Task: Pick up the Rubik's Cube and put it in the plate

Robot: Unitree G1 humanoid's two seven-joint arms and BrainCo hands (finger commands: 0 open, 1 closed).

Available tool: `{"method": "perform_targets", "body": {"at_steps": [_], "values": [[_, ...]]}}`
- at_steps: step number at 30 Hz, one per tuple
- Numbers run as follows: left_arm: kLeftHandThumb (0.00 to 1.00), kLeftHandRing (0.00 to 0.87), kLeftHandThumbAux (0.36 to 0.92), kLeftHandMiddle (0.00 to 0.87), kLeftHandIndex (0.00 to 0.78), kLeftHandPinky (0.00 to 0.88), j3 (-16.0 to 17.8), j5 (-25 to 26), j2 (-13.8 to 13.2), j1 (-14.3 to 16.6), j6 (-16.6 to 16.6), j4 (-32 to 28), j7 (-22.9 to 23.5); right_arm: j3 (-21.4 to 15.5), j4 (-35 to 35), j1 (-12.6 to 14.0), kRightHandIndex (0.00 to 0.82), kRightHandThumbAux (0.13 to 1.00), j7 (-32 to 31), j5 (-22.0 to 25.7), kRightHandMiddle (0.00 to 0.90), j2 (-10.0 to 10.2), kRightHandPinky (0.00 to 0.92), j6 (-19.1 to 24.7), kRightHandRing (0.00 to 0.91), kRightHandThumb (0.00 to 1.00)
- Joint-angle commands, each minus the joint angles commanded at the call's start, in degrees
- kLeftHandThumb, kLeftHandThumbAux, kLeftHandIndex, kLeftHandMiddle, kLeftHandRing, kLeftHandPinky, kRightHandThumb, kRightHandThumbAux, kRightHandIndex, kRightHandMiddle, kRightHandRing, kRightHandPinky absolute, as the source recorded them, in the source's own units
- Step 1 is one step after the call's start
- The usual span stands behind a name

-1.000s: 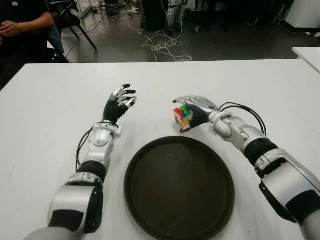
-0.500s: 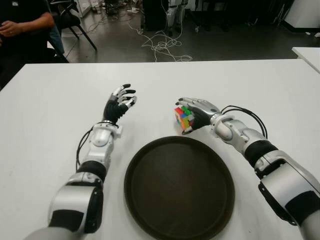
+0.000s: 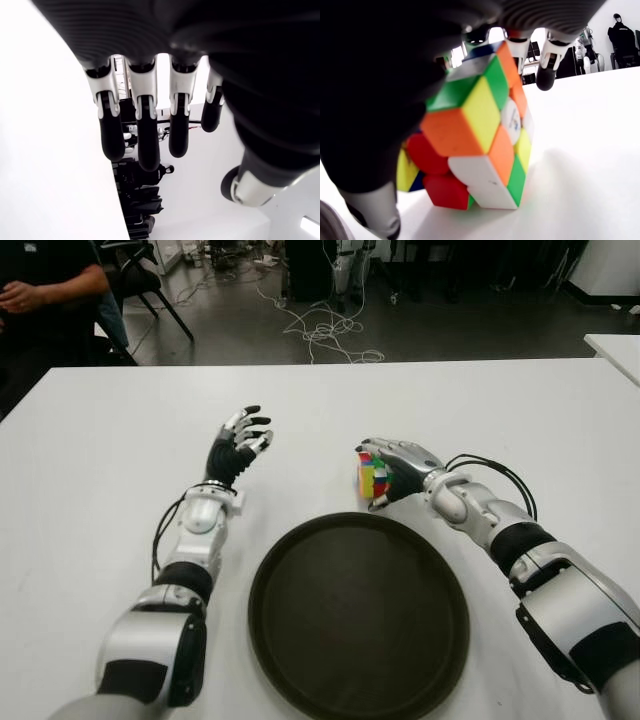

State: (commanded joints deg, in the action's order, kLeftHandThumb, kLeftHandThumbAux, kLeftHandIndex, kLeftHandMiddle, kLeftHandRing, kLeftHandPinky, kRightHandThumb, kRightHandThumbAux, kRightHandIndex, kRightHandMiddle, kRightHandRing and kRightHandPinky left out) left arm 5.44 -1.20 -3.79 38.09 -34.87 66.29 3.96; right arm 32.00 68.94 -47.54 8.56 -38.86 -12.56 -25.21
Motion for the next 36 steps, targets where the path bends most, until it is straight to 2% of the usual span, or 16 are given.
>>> {"method": "perform_targets", "body": {"at_steps": [24,30,36], "values": [[0.335,0.335,0.658,0.292,0.194,0.373,-0.52,-0.76,-0.53,-0.03,-0.79,0.45,-0.66,0.21,0.70,-0.23,0.102,0.755,-0.03,-0.73,0.098,0.34,0.129,1.91,0.125,0.000],[0.330,0.334,0.653,0.284,0.185,0.368,-0.47,-0.58,-0.51,0.03,-0.61,0.45,-0.29,0.27,0.79,-0.21,0.099,0.755,0.29,-0.85,0.106,0.26,0.158,1.73,0.138,0.000],[0.323,0.324,0.648,0.280,0.185,0.360,-0.37,-0.35,-0.41,0.16,-0.29,0.52,0.10,0.77,1.13,-0.35,0.094,0.753,0.53,-1.39,0.112,-0.09,0.148,1.18,0.143,0.000]]}}
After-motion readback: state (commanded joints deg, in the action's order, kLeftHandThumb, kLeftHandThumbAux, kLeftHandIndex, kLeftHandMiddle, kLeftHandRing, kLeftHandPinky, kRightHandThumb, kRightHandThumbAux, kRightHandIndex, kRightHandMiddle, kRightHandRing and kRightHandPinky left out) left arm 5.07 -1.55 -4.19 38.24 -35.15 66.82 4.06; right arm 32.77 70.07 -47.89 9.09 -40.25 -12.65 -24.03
